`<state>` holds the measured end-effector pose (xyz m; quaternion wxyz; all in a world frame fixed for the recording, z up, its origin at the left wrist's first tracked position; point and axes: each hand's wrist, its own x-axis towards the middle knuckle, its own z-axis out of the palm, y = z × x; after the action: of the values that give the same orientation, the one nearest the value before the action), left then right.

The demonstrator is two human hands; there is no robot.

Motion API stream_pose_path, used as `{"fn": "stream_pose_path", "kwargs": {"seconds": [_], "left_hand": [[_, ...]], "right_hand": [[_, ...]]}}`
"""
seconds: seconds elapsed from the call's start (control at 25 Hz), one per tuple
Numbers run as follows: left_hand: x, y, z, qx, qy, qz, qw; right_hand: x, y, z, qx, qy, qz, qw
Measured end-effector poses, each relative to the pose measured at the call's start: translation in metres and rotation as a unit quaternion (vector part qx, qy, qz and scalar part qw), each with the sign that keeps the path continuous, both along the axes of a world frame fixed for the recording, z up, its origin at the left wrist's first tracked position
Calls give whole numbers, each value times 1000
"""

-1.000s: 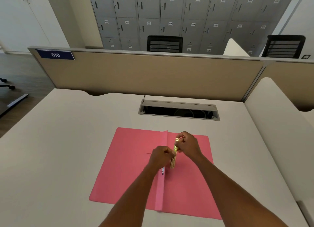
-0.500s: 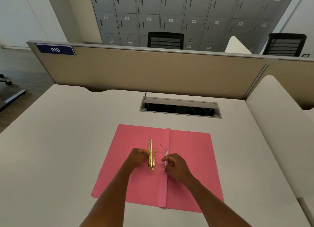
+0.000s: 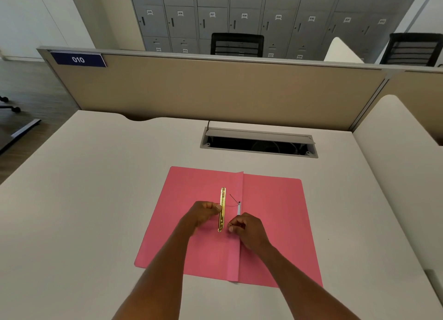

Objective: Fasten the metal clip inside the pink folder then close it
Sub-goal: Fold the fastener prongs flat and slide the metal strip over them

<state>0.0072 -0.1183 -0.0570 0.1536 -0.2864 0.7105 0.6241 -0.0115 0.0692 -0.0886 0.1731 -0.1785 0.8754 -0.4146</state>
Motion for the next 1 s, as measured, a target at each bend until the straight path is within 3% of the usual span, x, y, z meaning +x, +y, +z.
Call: {"fn": "stream_pose_path", "kwargs": {"seconds": [0.24, 1.0], "left_hand": [[-4, 3, -8, 8, 7, -8, 1000], [-7, 10, -32, -84, -11, -1, 996]], "right_hand": [[2, -5, 0, 32, 3, -1, 999], [1, -4, -6, 4, -2, -13, 1000]]}}
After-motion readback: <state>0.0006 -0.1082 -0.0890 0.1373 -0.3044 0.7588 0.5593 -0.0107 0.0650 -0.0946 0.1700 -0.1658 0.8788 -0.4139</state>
